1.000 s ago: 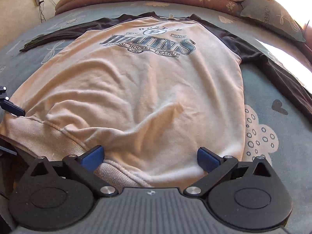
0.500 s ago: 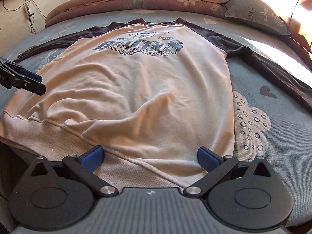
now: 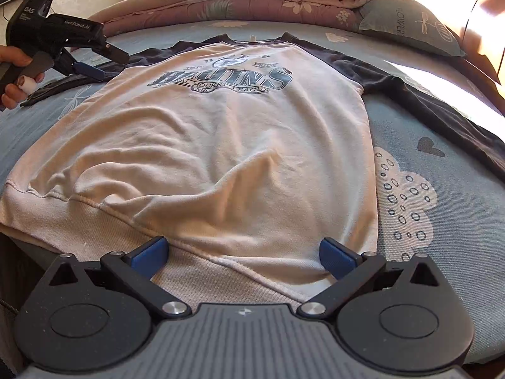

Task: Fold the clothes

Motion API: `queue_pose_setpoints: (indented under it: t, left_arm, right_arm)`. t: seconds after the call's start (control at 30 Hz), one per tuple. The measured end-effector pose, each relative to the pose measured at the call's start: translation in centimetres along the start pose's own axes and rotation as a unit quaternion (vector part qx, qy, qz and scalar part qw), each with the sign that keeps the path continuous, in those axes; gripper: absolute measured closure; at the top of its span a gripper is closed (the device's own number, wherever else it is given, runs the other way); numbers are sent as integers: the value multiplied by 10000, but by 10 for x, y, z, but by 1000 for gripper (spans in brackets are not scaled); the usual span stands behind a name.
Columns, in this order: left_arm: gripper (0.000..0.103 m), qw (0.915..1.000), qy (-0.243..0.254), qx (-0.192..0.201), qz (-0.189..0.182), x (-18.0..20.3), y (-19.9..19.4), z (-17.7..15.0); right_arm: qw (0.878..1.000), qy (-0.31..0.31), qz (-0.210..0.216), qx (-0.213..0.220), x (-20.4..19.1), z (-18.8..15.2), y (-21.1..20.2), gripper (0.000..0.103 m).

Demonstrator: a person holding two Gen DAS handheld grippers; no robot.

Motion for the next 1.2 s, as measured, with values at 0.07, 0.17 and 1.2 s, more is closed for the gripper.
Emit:
queue_pose_setpoints:
  t: [0.07,0.17,1.2]
  left_arm:
    - [16,9993,-371,-4,-77,-17,21,14]
    - [19,9969,-778,86,95,-45,44,24]
    - [19,9931,1143,-197,147,24,-36,-47]
  right_arm:
    - [10000,1,0,-11,0,0,0,0]
    - [10000,-3,3,-29,0,1,0,0]
    - [9989,186,367,-237,7,15,-6,0]
Point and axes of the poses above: each gripper's, at about its wrist camera, not at the fingertips, and y roughly the way its jaws point, x to its right, z to its top, the point moved 4 cm from there along y, roughly the way its jaws point
